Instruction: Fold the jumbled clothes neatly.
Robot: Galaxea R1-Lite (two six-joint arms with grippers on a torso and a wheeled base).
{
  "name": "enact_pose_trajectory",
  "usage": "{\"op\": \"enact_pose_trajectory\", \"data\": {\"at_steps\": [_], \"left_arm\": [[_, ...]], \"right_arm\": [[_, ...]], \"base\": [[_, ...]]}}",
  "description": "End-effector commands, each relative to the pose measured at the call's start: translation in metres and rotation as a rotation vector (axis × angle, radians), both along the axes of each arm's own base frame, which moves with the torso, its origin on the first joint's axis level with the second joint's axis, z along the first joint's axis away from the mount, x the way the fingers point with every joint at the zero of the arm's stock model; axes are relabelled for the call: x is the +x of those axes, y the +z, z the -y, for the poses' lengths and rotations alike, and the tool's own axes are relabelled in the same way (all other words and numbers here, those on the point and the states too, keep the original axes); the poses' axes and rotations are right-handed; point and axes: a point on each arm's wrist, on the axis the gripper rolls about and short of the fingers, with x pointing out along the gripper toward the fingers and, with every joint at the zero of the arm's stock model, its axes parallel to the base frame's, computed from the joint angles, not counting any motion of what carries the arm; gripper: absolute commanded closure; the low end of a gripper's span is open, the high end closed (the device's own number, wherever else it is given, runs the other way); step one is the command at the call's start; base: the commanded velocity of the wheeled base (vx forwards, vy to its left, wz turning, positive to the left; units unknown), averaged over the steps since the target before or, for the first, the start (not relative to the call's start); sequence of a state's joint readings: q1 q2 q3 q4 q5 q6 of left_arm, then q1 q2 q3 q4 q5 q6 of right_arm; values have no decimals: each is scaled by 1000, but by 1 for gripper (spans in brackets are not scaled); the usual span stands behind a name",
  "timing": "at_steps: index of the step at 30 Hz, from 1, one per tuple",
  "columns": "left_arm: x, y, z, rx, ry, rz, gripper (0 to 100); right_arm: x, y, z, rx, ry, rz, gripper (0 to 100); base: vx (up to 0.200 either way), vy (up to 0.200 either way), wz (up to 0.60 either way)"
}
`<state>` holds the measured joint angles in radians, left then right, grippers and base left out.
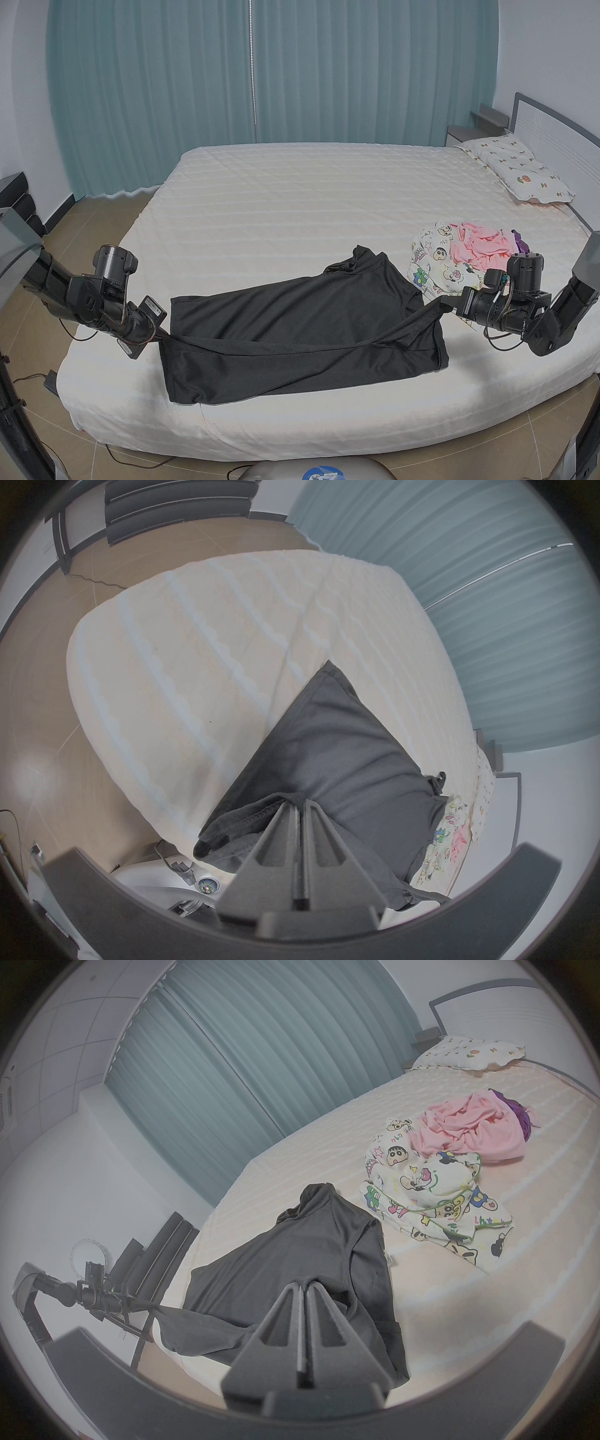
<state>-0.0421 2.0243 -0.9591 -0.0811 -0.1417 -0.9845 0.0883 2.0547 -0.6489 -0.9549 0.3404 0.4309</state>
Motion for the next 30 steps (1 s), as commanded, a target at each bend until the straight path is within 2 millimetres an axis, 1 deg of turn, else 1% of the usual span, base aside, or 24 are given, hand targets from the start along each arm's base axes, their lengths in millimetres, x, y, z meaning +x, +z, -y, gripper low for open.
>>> {"op": "enact_pose_trajectory", "data": {"at_steps": [1,3,7,9,12,13,14,18,19,22,24,26,30], "left_arm": [[14,-22,-2,2,9,-56,100],[19,-28,-2,3,9,-67,100],[22,-34,-2,2,8,-76,100],[23,-37,-2,2,8,-84,100],[24,-41,-2,3,8,-93,100],[24,-42,-2,3,7,-93,100],[25,-43,-2,5,8,-93,100],[24,-43,-2,3,7,-93,100],[24,-43,-2,5,8,-93,100],[24,-43,-2,5,8,-94,100],[24,-43,-2,3,7,-94,100],[24,-44,-2,3,7,-96,100],[24,-43,-2,3,8,-94,100]], "right_arm": [[1,-5,2,26,-18,-29,100],[-3,-2,2,75,-36,-51,100],[-14,-2,3,77,-39,-114,100],[-22,4,5,87,-37,-141,100],[-33,9,5,96,-16,-211,100],[-34,9,5,96,-15,-221,100],[-39,6,5,91,-12,-270,100],[-44,-8,7,70,-15,-354,100],[-45,-13,7,65,-14,-372,0],[-46,-31,7,27,2,-431,0],[-42,-36,10,18,-3,-437,0],[-39,-35,13,22,-12,-429,0],[-21,-32,15,53,-29,-393,0]], "base": [[0,0,0],[0,0,0],[0,0,0],[0,0,0],[0,0,0],[0,0,0],[0,0,0],[0,0,0],[0,0,0],[0,0,0],[0,0,0],[0,0,0],[0,0,0]]}}
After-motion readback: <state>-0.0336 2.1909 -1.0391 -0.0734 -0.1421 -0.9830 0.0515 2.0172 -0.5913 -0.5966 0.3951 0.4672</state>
